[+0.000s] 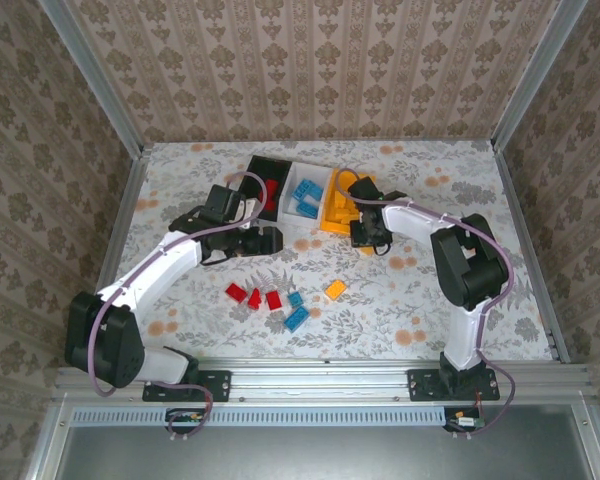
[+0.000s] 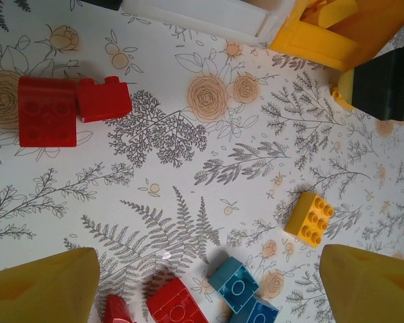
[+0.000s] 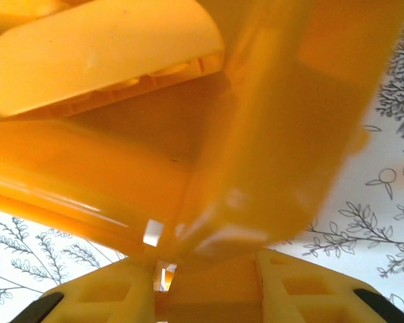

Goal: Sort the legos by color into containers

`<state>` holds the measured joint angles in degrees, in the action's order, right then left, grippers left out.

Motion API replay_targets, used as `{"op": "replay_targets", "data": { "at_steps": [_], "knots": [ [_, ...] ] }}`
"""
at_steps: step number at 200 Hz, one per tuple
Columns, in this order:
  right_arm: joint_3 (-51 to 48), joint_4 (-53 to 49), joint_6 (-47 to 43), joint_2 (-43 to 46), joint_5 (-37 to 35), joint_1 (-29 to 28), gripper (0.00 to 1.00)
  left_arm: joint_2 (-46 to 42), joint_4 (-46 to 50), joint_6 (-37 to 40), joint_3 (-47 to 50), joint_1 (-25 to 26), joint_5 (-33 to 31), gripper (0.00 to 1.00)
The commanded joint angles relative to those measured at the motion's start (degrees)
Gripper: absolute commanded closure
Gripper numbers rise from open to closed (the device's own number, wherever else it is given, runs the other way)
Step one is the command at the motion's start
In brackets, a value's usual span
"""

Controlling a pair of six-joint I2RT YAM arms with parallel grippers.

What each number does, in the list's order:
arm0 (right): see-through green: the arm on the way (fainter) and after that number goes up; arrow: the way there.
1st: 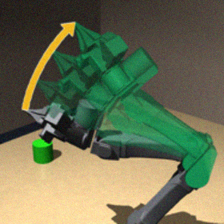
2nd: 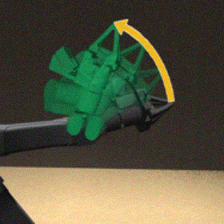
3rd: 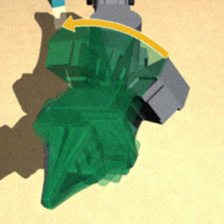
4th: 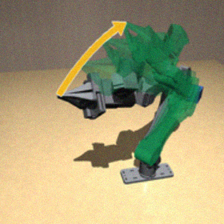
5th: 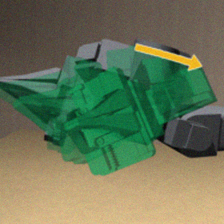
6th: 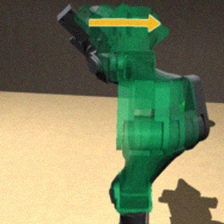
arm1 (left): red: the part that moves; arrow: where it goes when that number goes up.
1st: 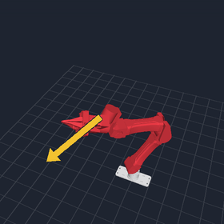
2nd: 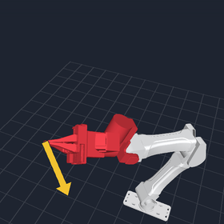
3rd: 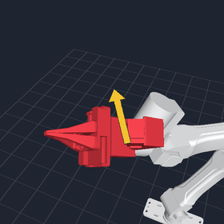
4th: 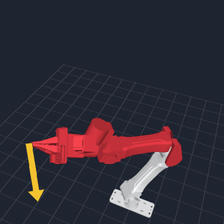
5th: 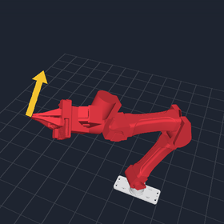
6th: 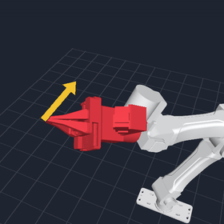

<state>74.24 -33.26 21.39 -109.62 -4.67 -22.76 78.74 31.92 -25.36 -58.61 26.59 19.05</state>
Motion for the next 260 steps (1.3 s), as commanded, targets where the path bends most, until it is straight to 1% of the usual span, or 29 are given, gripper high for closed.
{"op": "replay_targets", "data": {
  "at_steps": [1, 19, 35, 50, 62, 80, 122, 153, 180, 208, 240, 260],
  "knots": [
    [-2.53, -3.26, 1.96, 6.36, -1.93, 0.18, 0.66, -0.54, -1.10, -0.79, -0.59, 0.13, 1.08, 0.14],
    [-3.31, -4.05, 2.79, 11.60, -1.07, 0.18, 0.66, -0.34, -1.81, -1.01, -0.16, 0.24, 1.30, 0.13],
    [-1.32, -5.17, 2.82, 14.86, 0.03, 0.17, 0.65, 0.04, -2.17, -1.15, 0.09, 0.66, 1.51, 0.13],
    [2.24, -5.56, 2.36, 16.06, 0.98, 0.18, 0.65, 0.45, -2.22, -1.09, 0.14, 1.32, 1.52, 0.13],
    [5.69, -4.80, 1.59, 15.35, 1.65, 0.13, 0.65, 0.70, -2.30, -0.96, 0.08, 2.12, 1.43, 0.12],
    [12.83, -5.06, 0.36, 11.38, 1.98, 0.17, 0.65, 0.98, -1.91, -0.76, 0.03, 3.78, 1.01, 0.12],
    [29.83, -7.22, -3.87, -3.93, 0.30, 0.68, 0.65, -0.05, -1.07, -0.88, 1.70, 7.26, -0.06, 0.10],
    [38.96, -10.41, -4.11, -13.68, -2.29, 1.27, 0.65, -1.24, -0.41, -0.96, 3.43, 7.86, -0.32, 0.10],
    [41.83, -11.27, -2.70, -17.82, -3.08, 1.71, 0.64, -2.09, -0.07, -1.02, 4.21, 7.82, -1.31, 0.09],
    [42.26, -11.43, -1.36, -19.05, -2.46, 2.02, 0.56, -2.01, 0.83, -1.44, 3.88, 7.69, -3.43, 0.09],
    [41.99, -11.81, -1.17, -16.20, -1.06, 2.11, 0.44, -2.58, 0.08, -0.53, 4.31, 7.68, -5.25, 0.08],
    [39.79, -12.07, -1.21, -11.72, 0.30, 2.07, 0.40, -4.69, -2.26, -0.80, 6.01, 7.48, -5.64, 0.05]
  ]
}}
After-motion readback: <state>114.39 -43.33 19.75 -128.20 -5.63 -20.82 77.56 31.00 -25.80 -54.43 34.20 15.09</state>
